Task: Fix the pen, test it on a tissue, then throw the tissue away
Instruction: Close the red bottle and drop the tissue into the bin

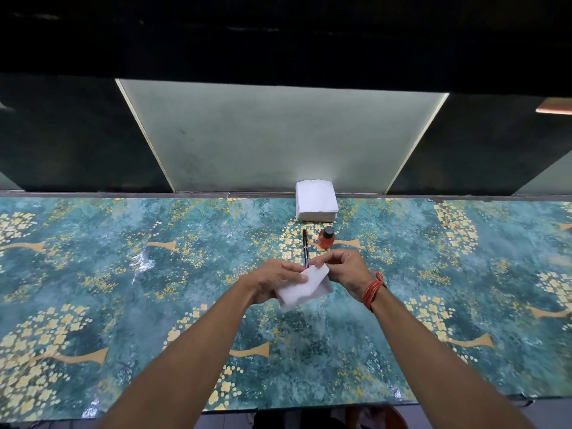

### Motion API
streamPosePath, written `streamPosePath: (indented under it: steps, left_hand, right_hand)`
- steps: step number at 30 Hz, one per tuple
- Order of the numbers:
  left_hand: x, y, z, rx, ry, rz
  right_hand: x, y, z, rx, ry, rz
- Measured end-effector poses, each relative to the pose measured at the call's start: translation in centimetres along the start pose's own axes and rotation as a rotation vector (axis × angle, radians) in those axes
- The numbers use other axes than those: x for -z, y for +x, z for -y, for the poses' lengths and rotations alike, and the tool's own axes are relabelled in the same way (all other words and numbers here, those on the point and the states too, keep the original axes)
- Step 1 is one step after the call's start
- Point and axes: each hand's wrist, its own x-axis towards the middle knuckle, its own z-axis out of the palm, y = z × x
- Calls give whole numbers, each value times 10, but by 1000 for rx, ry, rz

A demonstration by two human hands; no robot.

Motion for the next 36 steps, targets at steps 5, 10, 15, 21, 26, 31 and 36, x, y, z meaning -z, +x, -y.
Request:
streamPosePath:
  steps: [5, 10, 15, 21, 26, 31, 36]
  left_hand:
    - [-19, 16, 15, -113, -221, -236]
    - [-40, 18, 28, -111, -260, -227]
    - [-38, 8, 33, -73, -233, -132]
    - [-52, -3, 47, -105, -163, -186]
    - [-69, -16, 53, 42, -362, -101]
    - [-99, -33, 67, 15, -260, -27]
    - [-136, -51, 95, -109, -144, -93]
  right_hand:
    - [-13, -8, -14, -205, 261, -173]
    - [-27, -23, -31, -166, 103, -240]
    - [-14, -31, -38, -133, 107, -263]
    - [-5, -53, -44, -31, -1, -291]
    - [6, -73, -55, 34, 74, -361]
    - [33, -107, -67, 113, -15, -321]
    - [52, -146, -78, 10, 175, -279]
